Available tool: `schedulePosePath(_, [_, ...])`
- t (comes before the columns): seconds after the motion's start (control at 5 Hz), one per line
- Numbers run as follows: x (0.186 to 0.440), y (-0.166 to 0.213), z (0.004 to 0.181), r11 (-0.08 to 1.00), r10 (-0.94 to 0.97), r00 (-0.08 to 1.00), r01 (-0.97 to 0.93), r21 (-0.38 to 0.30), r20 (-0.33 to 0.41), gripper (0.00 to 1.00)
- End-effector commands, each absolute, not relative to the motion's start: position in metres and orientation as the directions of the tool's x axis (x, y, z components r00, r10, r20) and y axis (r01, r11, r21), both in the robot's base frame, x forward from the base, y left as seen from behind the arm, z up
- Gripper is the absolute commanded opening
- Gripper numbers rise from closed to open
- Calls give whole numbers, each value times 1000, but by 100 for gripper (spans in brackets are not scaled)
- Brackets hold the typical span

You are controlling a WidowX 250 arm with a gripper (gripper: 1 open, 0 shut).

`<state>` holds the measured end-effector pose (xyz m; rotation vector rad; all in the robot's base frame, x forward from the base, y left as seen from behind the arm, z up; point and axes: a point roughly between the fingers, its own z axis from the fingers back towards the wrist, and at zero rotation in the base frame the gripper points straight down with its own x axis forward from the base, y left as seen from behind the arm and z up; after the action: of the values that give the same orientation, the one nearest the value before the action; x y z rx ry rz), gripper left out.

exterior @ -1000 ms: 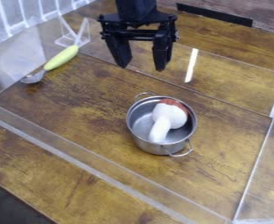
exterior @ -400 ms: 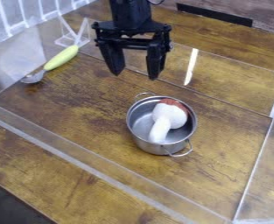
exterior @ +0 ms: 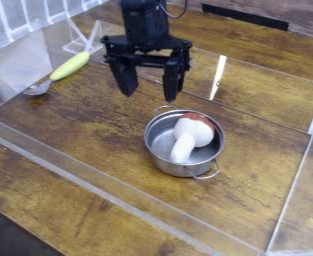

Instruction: Put the mushroom in the silver pot

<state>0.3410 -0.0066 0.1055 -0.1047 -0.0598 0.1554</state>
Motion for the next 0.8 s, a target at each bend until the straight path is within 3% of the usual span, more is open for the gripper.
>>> schedulePosePath(0.0, [339,-15,112,986,138,987,-130,-106,82,100])
schedulePosePath(0.6, [335,-20,96,987,138,989,-133,-91,45,100])
